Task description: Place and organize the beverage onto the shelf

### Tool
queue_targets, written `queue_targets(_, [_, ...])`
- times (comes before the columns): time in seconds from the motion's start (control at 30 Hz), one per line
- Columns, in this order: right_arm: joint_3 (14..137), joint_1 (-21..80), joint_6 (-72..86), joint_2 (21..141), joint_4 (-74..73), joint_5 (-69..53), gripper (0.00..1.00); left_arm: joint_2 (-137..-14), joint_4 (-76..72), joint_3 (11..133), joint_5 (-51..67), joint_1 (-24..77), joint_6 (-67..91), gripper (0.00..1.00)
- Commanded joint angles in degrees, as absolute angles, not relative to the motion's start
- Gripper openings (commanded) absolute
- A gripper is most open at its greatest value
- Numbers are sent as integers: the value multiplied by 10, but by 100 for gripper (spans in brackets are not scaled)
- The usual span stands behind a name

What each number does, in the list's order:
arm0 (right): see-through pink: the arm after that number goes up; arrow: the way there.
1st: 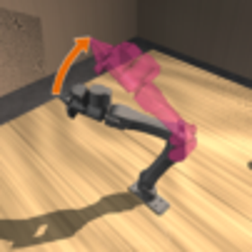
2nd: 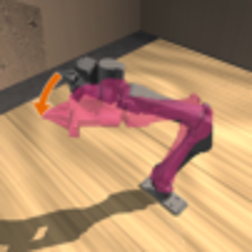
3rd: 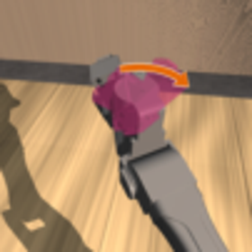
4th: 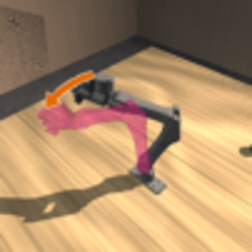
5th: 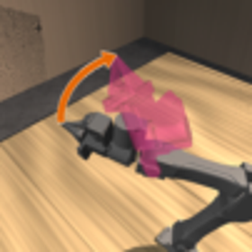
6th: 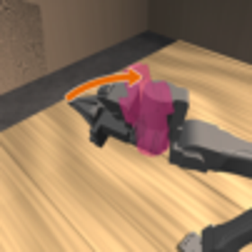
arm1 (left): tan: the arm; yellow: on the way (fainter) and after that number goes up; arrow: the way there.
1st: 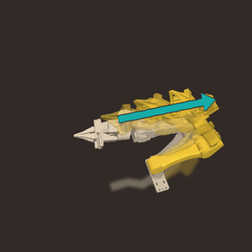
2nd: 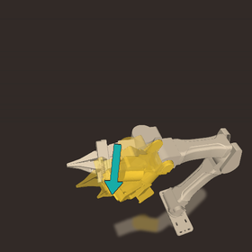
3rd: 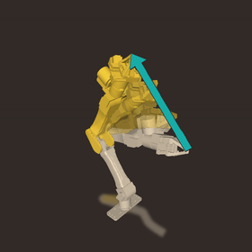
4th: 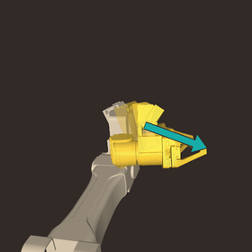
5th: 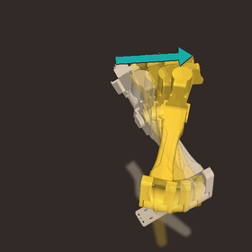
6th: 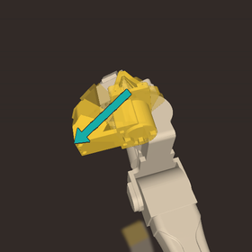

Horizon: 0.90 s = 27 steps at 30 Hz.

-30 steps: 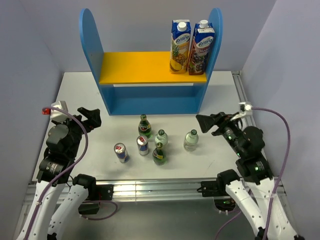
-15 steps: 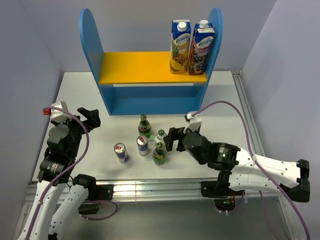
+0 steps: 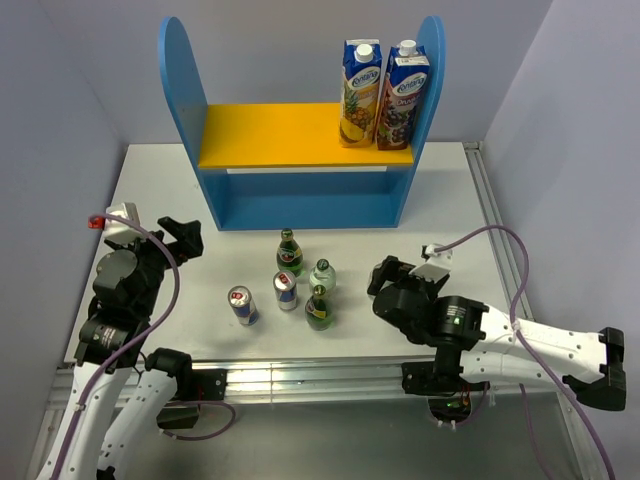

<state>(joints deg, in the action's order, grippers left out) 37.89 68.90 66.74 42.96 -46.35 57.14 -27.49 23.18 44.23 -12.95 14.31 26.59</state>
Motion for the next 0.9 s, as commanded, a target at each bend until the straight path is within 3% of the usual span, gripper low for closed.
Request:
queue_targets(0.0, [365, 693, 719, 452, -470, 634, 98, -263, 207, 439, -111, 140, 252, 97])
queue_targets(0.47, [330, 693, 660, 562, -305, 624, 99, -258, 200, 435, -100, 140, 247, 93])
queue_targets(0.87, [325, 693, 815, 704, -341, 619, 100, -252, 195, 432, -86, 139, 242, 93])
